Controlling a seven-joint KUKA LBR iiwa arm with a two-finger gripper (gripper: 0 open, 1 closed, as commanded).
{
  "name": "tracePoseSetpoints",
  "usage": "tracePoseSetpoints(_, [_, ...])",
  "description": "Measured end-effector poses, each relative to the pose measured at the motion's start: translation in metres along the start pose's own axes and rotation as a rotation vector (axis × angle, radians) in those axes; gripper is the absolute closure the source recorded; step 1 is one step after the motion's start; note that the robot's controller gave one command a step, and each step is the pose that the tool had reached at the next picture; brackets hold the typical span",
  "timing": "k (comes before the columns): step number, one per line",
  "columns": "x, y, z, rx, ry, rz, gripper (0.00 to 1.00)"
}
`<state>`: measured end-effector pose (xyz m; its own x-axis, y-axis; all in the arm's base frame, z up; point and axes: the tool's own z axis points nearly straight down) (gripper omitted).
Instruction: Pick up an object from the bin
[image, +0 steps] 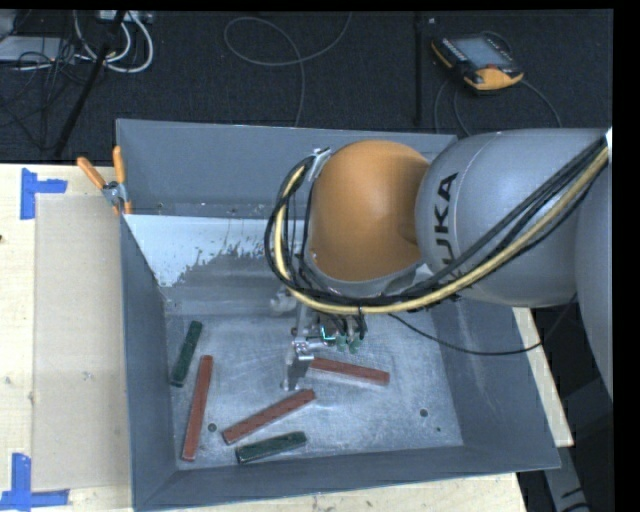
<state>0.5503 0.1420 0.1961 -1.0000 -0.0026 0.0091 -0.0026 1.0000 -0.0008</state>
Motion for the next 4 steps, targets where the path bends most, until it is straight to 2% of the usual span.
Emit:
tracePoseSetpoints(1, [-0.002, -0.001, -0.005, -0.001, -0.008, 0.003, 0.00])
tracePoseSetpoints(2, [0.016, 0.001, 0.045, 0.000, -0.010, -0.094, 0.00])
tracePoseSetpoints(3, [0.042, 0.005, 0.051, 0.001, -0.002, -0.294, 0.00])
tracePoseSetpoints(4, [0.034, 0.004, 0.076, 0.001, -0.009, -0.377, 0.00])
